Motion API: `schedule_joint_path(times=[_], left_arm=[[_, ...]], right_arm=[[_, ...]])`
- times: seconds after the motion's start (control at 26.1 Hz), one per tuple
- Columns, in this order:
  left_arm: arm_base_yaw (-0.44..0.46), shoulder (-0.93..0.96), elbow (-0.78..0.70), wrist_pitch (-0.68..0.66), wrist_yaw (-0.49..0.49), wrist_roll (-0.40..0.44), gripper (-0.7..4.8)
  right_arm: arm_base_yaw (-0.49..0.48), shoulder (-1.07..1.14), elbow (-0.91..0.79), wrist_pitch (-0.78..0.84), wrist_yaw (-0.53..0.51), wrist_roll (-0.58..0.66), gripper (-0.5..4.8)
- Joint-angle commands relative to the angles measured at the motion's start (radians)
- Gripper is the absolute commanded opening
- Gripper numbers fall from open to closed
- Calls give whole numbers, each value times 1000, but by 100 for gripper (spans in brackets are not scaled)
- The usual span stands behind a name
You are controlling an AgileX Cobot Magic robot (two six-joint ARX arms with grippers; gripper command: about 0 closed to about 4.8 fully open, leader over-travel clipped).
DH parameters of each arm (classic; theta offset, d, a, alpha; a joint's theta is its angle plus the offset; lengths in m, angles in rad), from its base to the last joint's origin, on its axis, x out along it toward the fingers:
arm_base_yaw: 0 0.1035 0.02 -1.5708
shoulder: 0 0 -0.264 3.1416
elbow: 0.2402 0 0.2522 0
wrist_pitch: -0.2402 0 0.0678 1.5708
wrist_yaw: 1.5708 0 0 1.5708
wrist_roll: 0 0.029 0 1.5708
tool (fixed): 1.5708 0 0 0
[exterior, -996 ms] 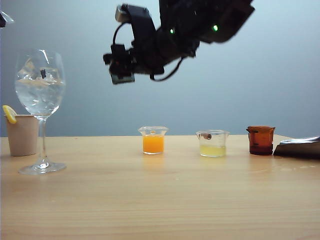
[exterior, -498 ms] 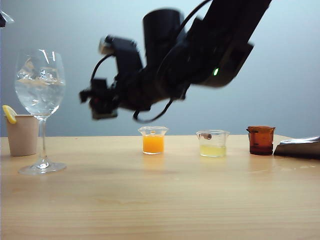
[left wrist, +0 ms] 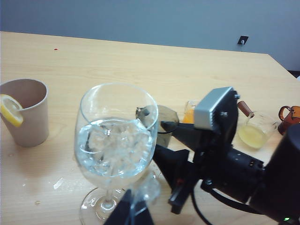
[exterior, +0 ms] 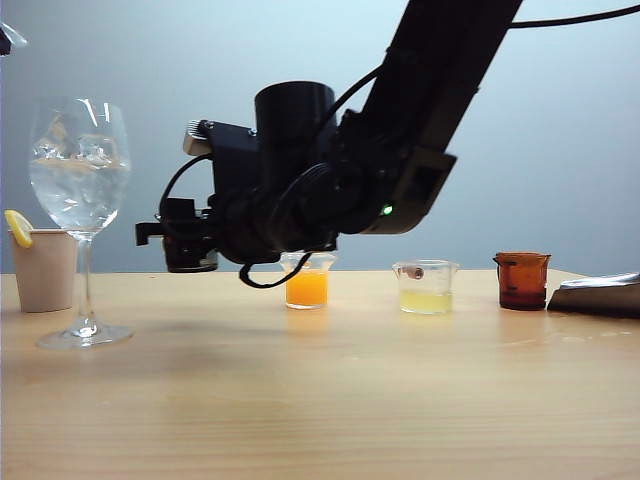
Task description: Pick up the first measuring cup from the left, pour the coconut rum inside into the goblet, and finally put the measuring cup back in its original place.
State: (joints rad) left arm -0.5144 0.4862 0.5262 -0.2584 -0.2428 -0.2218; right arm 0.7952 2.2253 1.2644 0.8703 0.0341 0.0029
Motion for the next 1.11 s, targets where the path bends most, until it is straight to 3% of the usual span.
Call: schedule_joint_path(times=[0.04, 0.57, 1.11], left_arm=[[2, -2, 4, 13, 0, -3, -6], [2, -2, 4, 13, 0, -3, -6], [2, -2, 4, 13, 0, -3, -6]], right_arm=[[10, 26, 42, 18, 23, 4, 46], [5, 165, 214, -32, 46, 5, 43], [-29, 194, 231, -51, 61, 31, 46]])
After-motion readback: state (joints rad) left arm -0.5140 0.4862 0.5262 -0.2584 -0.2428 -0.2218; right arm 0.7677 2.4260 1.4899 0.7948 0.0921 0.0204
